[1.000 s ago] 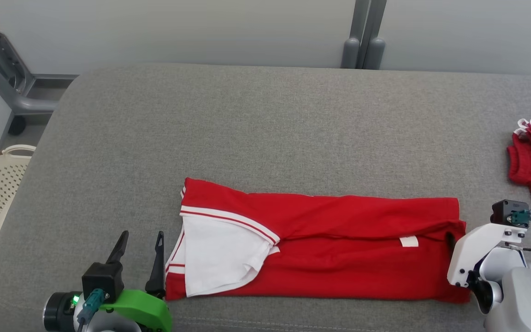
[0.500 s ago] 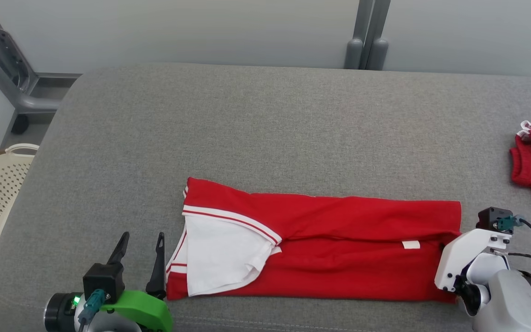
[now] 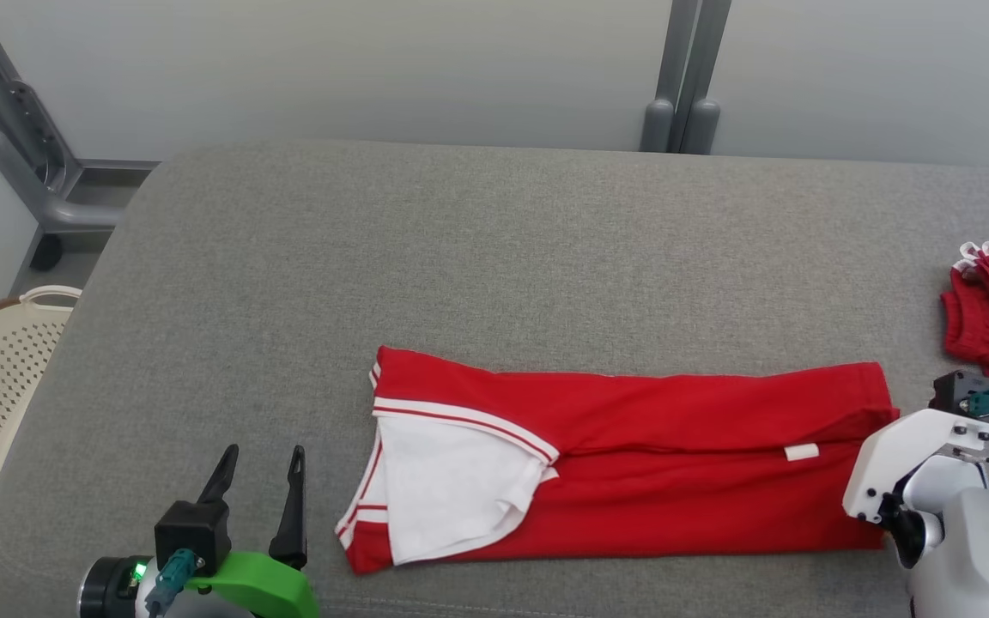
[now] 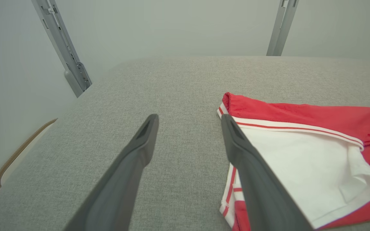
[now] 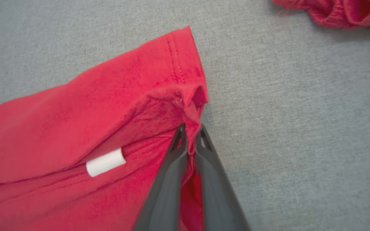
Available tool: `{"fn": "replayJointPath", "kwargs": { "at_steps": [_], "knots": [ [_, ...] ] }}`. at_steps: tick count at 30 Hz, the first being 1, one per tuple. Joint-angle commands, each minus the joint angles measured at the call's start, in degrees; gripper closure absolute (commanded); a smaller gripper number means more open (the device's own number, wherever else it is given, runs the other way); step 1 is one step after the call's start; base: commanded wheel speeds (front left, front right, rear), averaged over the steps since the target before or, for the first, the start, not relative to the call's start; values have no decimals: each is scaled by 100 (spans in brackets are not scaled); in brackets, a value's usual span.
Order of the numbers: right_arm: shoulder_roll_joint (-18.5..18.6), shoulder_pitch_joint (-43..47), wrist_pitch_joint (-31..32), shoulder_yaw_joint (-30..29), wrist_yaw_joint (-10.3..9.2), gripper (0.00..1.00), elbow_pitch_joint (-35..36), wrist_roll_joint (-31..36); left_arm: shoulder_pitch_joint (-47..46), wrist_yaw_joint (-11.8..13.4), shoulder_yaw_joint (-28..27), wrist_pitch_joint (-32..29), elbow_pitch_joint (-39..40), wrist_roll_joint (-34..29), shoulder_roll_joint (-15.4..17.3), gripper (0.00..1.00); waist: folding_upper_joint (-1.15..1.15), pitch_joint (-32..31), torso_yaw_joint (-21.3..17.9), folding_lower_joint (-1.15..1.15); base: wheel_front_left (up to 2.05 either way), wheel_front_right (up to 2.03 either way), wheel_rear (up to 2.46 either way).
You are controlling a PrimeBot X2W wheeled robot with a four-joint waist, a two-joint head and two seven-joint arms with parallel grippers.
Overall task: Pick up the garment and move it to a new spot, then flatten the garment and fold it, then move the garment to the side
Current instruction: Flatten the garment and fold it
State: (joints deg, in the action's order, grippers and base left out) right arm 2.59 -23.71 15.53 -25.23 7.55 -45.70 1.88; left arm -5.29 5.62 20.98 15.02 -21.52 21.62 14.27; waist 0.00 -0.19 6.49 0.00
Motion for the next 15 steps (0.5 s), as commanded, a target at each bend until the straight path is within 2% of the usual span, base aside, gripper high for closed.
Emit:
{"fn": "replayJointPath", "kwargs": {
  "at_steps": [1, 11, 15],
  "knots": [
    [55, -14, 79, -204, -12, 100, 227, 255, 54, 35, 8, 8, 17, 20, 38, 0, 0, -19, -13, 0, 0, 0, 0],
    [53, 219, 767, -999, -12, 100, 1533, 1151, 29, 64, 58, -2, 52, 39, 34, 0, 0, -14, 0, 0, 0, 0, 0],
    [35, 399, 1103, -976, -12, 100, 1918, 1106, -10, 76, 86, 2, 26, 45, 17, 0, 0, -18, 31, 0, 0, 0, 0]
  ]
}}
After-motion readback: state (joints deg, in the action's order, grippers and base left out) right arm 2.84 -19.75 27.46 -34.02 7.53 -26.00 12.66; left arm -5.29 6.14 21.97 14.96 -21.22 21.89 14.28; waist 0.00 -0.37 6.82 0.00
